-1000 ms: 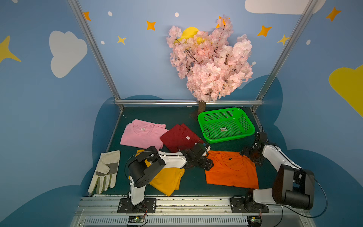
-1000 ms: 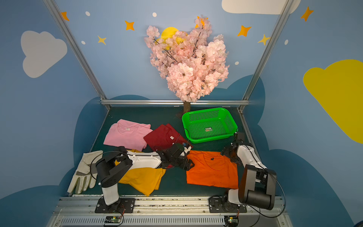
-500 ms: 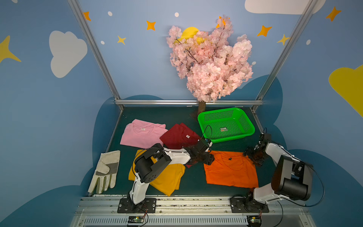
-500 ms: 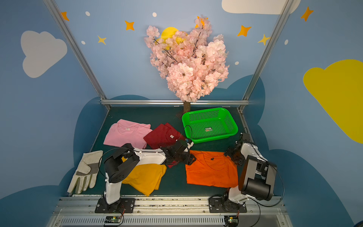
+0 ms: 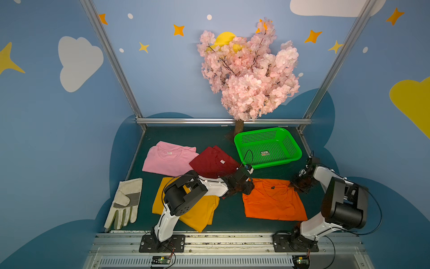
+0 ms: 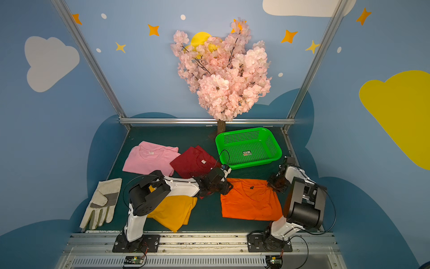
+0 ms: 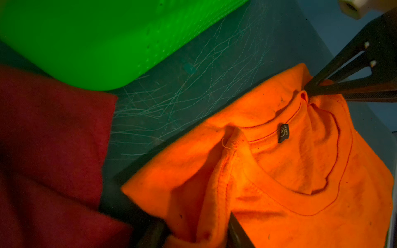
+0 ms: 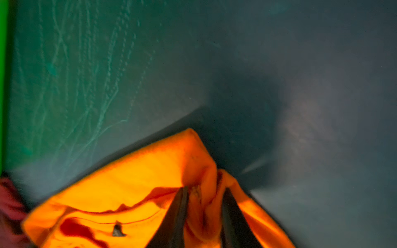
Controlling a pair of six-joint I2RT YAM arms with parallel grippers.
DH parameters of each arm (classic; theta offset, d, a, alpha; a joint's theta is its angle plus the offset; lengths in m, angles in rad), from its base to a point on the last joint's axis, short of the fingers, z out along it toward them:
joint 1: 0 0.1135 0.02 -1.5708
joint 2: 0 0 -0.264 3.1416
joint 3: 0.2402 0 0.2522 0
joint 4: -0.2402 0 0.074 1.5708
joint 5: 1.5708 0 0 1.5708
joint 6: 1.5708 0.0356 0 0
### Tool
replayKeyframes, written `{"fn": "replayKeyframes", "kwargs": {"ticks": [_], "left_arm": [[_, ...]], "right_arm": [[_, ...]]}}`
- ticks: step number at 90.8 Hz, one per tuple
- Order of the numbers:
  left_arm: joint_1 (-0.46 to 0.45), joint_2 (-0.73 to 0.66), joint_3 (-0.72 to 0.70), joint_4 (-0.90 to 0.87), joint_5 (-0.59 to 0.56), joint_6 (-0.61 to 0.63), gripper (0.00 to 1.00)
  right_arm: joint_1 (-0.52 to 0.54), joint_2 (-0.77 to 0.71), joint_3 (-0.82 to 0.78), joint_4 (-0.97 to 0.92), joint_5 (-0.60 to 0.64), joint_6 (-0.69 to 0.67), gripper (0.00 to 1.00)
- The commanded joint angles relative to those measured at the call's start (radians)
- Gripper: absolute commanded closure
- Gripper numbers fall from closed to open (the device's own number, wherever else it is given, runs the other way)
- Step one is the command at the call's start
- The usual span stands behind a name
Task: Put the folded t-shirts into the basket
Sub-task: Pick up the T-shirt from the center of the board.
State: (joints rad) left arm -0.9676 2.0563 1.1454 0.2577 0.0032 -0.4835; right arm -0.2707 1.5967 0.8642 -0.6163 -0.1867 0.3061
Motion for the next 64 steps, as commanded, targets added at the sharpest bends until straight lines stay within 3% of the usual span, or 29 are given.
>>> {"fn": "replayKeyframes", "kwargs": {"ticks": [1,18,27,64], "left_arm": [[-0.021,0.064,-0.045,-0.045,0.043,-0.021,0.65],[-0.022,0.049,-0.078,0.006,0.055,-0.037,0.81],[-0.02,0.028,-0.095,0.036,0.07,-0.045,0.96],[-0.019,-0.121,-0.215,0.258,0.102,-0.092,0.98]], "right_arm": [[0.007,0.014,-0.02,0.035,-0.052,-0.013,0.83],[0.008,-0.054,-0.067,0.085,-0.042,-0.017,1.0],[0.012,-0.103,-0.088,0.095,-0.018,-0.016,1.0],[0.025,-0.394,-0.189,0.129,0.023,0.028,1.0]]}}
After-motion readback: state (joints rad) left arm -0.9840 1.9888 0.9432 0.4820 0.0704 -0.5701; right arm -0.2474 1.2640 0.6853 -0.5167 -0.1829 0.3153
